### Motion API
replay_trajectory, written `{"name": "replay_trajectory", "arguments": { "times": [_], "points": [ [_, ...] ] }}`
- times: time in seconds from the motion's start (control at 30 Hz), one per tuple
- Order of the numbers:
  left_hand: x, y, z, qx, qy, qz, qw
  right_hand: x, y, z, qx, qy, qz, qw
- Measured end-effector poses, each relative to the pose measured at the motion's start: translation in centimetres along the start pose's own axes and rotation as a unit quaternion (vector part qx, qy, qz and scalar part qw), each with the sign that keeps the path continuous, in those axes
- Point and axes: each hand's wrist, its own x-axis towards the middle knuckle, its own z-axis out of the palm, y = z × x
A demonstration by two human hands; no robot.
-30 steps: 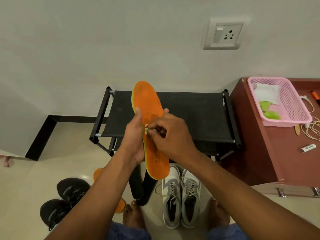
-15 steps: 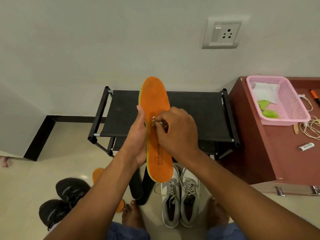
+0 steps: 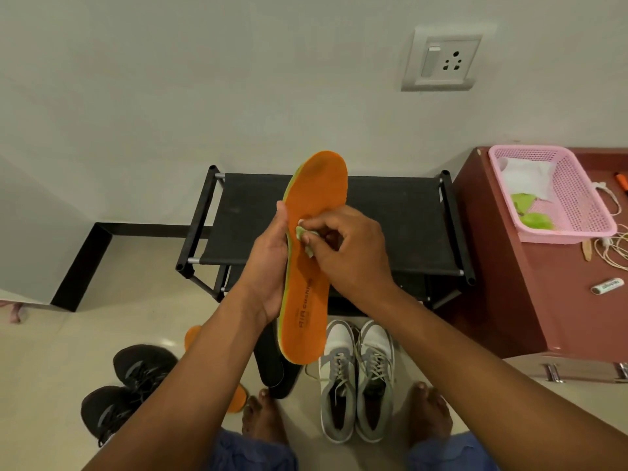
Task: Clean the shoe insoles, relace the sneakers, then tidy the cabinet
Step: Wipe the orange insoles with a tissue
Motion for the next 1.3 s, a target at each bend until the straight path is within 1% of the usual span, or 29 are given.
{"name": "replay_trajectory", "arguments": {
  "times": [0.13,0.2,0.27,0.37,0.47,0.57,0.63,0.73,0.8,0.93,1.1,1.2,1.3],
  "points": [
    [0.2,0.4,-1.1,-0.031,0.011,0.0,0.999,-0.7,-1.1,0.4,0.038,-0.098,-0.011,0.994],
    [0.4,0.4,-1.5,-0.044,0.014,0.002,0.999,-0.9,-1.5,0.4,0.039,-0.145,-0.012,0.989],
    [0.6,0.2,-1.6,-0.044,0.021,0.002,0.999,-1.0,-1.5,0.4,0.032,-0.155,-0.015,0.987],
    [0.5,0.2,-1.0,-0.027,0.03,0.01,0.999,-1.0,-1.3,0.3,0.017,-0.121,-0.02,0.992],
    [0.3,0.1,-0.3,-0.019,0.032,0.009,0.999,-0.8,-1.3,0.2,0.001,-0.062,-0.027,0.998],
    [-0.1,-0.3,0.6,-0.001,0.009,-0.007,1.0,0.1,-0.7,-0.5,-0.016,0.019,-0.024,0.999],
    [-0.3,-0.5,1.2,0.016,-0.013,-0.021,1.0,0.6,-0.1,-0.8,-0.025,0.059,-0.023,0.998],
    [-0.4,-0.6,1.5,0.025,-0.016,-0.029,0.999,0.8,0.4,-0.7,-0.05,0.071,-0.027,0.996],
    [-0.3,-0.6,1.4,0.027,-0.012,-0.024,0.999,0.6,0.5,-0.6,-0.043,0.045,-0.03,0.998],
    [0.0,-0.5,0.5,0.006,0.013,-0.008,1.0,0.7,0.3,-0.9,0.015,-0.045,-0.017,0.999],
    [0.1,0.1,-0.8,-0.048,0.033,0.006,0.998,-0.2,-0.5,-0.4,0.034,-0.162,-0.026,0.986],
    [0.0,0.5,-1.1,-0.082,0.038,0.0,0.996,-0.6,-0.8,0.1,0.031,-0.195,-0.041,0.979],
    [-0.2,0.7,-0.9,-0.074,0.048,0.009,0.996,-0.7,-1.1,0.2,0.028,-0.191,-0.033,0.981]
  ]
}}
